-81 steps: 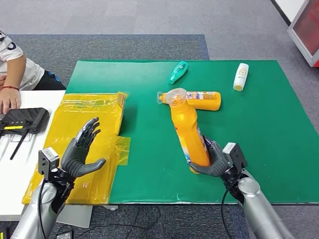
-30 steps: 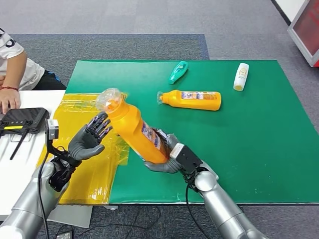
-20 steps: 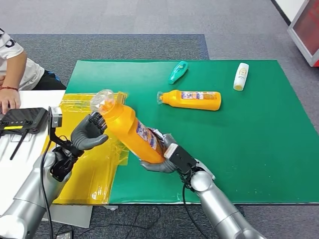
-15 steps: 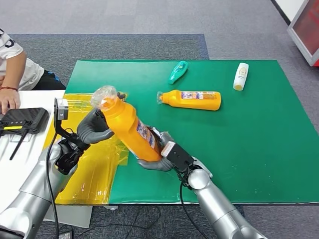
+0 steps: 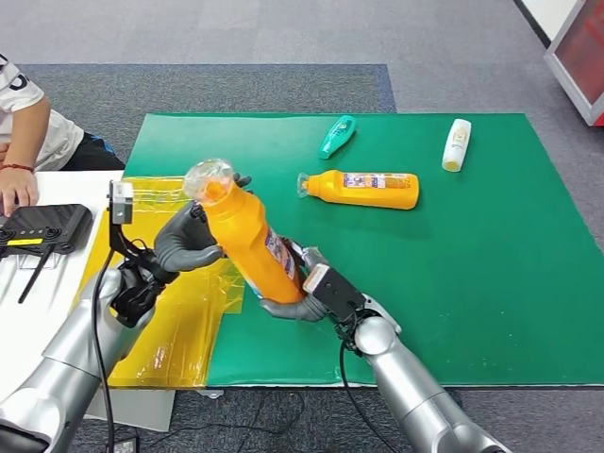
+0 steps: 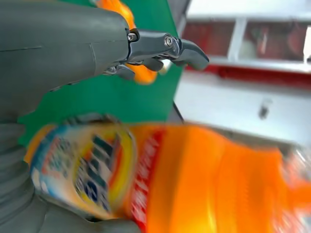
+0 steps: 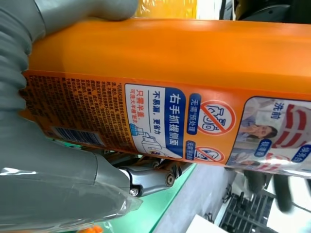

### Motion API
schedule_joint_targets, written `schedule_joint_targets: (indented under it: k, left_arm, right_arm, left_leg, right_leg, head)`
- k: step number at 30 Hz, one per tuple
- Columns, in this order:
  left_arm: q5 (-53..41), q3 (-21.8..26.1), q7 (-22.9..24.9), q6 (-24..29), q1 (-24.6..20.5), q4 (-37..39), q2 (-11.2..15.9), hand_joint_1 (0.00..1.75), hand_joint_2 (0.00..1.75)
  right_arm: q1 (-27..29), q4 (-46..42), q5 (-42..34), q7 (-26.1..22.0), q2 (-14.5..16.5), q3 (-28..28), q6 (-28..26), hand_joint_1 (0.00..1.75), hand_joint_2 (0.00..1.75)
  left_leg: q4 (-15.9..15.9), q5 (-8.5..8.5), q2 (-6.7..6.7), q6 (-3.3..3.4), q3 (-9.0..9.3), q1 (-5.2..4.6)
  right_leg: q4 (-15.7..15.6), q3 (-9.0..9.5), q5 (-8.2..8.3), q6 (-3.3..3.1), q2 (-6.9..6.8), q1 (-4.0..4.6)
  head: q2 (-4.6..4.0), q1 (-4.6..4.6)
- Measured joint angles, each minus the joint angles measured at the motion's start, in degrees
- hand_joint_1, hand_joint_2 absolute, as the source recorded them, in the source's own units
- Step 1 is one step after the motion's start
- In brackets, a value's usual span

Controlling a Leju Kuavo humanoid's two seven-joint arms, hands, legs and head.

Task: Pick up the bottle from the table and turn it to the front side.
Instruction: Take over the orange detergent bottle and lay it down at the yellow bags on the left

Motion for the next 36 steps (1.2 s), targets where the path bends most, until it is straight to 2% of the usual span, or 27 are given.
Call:
schedule_joint_targets:
  k: [3,7,19,25,36]
  left_arm:
    - [2.7,-1.4,0.2,-4.7,-0.2,0.0,0.6,0.0,1.75]
    - [4.2,-2.9,0.2,-7.7,-0.5,0.1,1.6,0.0,1.75]
    - [6.0,-5.1,1.0,-9.3,-1.5,0.9,3.0,0.0,1.75]
    - [3.4,-6.4,0.9,-6.4,-2.1,1.6,3.6,0.0,1.75]
    - [-3.8,-7.7,-0.1,1.1,-4.1,2.7,3.1,0.0,1.75]
  right_arm:
    - [-0.4,0.5,-0.1,0.0,0.2,0.1,0.5,1.75,1.75]
    - [-1.0,1.1,-0.2,0.0,0.3,0.5,0.5,1.75,1.75]
    - [-2.2,2.4,-0.3,0.2,0.4,1.8,0.2,1.75,1.75]
    - [-2.7,3.3,1.2,1.1,0.6,2.9,-1.9,1.75,1.75]
    - [-2.7,5.0,3.0,1.8,1.4,3.9,-4.5,1.75,1.75]
  left_leg:
    - [0.0,0.0,0.0,0.0,-0.01,0.0]
    - [0.0,0.01,0.0,0.0,-0.01,0.0]
    - [0.0,0.03,-0.01,0.03,-0.02,0.0]
    - [0.0,0.04,0.0,0.04,-0.02,0.0]
    - [0.0,0.05,0.0,0.04,-0.02,0.0]
  right_leg:
    - [0.0,-0.01,0.01,0.0,0.0,0.0]
    - [0.0,-0.01,0.01,0.0,0.0,0.0]
    - [0.0,-0.01,0.01,0.0,-0.01,0.0]
    - [0.0,-0.02,0.01,0.0,-0.01,0.0]
    - [0.0,-0.03,0.02,0.0,0.0,0.0]
  head:
    - [0.0,0.0]
    - [0.0,-0.01]
    - [0.0,-0.01]
    - [0.0,0.01]
    - [0.0,0.0]
